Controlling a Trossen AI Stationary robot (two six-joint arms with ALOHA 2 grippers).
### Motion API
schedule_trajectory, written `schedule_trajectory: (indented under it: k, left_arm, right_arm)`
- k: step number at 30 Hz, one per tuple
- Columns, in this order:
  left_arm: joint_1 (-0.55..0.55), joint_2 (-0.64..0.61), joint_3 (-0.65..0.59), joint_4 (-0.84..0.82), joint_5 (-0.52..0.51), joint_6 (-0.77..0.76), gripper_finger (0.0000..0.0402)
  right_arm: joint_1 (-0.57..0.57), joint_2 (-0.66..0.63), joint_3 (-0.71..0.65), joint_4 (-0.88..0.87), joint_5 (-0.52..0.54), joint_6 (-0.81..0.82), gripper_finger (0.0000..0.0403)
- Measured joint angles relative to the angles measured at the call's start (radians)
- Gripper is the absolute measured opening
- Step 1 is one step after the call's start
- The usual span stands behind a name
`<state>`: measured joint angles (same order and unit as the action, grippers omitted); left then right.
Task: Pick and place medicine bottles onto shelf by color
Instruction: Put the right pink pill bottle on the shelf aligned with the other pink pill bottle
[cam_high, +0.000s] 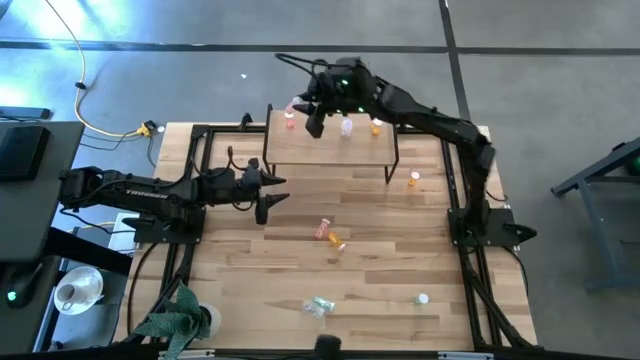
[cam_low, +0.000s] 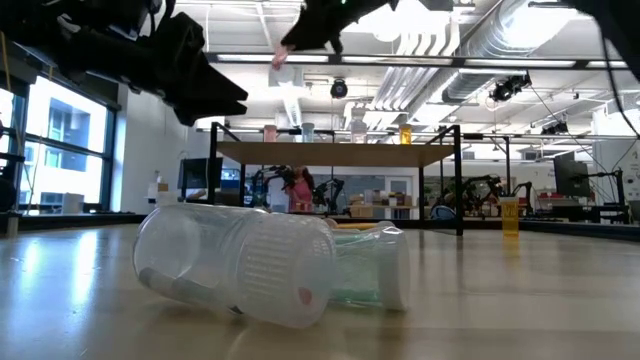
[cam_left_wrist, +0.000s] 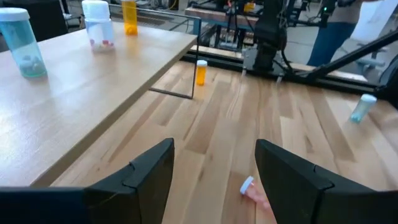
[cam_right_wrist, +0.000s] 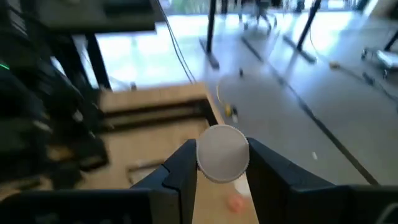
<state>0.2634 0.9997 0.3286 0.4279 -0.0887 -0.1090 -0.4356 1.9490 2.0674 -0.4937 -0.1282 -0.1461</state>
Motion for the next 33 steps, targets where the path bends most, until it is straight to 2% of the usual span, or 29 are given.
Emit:
schedule_trajectory:
  k: [5,9,14,21,33]
  left_arm:
    - [0.000,0.000,0.000,-0.006,0.002,0.024,0.0213]
    - [0.008,0.000,0.000,-0.006,0.023,0.034,0.0213]
    - [0.029,0.000,0.000,-0.011,0.101,0.034,0.0213]
    - [0.038,0.001,0.000,-0.082,0.168,0.034,0.0213]
    - [0.038,0.001,0.000,-0.118,0.183,0.046,0.0213]
  right_arm:
    - [-0.016,0.143,0.193,-0.209,-0.001,-0.087,0.0104]
    - [-0.008,0.226,0.284,-0.323,-0.032,-0.151,0.0104]
    - [0.006,0.243,0.250,-0.335,-0.049,-0.236,0.0104]
    - [0.020,0.247,0.240,-0.334,-0.049,-0.239,0.0104]
    - [0.025,0.305,0.239,-0.289,-0.057,-0.229,0.0104]
